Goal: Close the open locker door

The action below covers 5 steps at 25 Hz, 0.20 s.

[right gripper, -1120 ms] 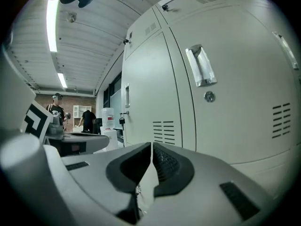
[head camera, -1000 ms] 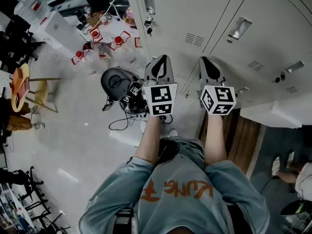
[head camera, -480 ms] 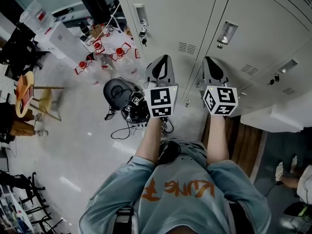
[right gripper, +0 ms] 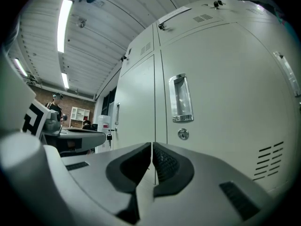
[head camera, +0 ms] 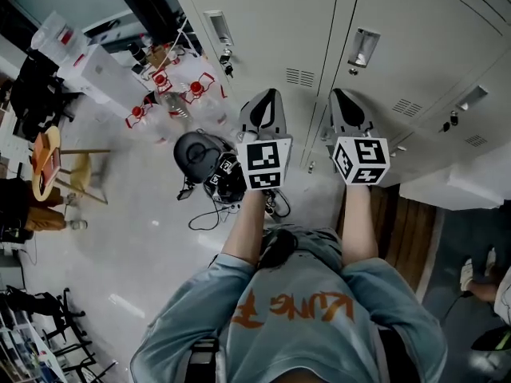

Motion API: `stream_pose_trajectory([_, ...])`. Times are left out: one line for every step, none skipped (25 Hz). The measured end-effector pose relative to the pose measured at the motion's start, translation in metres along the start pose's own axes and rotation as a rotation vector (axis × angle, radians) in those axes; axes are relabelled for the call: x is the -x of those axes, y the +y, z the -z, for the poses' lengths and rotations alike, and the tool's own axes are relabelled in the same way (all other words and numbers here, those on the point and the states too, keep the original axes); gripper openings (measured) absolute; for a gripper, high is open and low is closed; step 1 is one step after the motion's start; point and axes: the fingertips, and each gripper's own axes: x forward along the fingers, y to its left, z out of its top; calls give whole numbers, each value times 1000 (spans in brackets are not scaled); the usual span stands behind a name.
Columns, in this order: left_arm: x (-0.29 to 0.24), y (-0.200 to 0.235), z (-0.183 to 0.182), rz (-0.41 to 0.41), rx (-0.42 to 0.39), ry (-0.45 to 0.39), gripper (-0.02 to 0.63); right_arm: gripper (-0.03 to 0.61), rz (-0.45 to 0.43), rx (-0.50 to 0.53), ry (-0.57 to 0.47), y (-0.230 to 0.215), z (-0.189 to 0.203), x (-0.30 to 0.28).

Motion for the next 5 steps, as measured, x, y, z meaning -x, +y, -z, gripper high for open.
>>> stream_pose_trajectory([-1, -2, 1, 3, -3, 3, 21, 32, 1, -1, 0, -2, 1, 0])
stream_pose_trajectory([-3, -4, 2, 5, -4, 5, 21, 32, 2, -1, 0, -3, 1, 1])
stream_pose_trajectory([-4, -5, 3, 7, -5, 7, 21, 32, 3, 0, 0, -5, 2, 1])
stream_pose_trajectory([-6, -7, 4, 9, -6, 8, 21, 32, 4, 2, 0, -7, 2, 1])
stream_pose_trajectory([-7, -9, 5, 11, -6, 10, 21, 32, 5, 3, 0, -9, 2, 1])
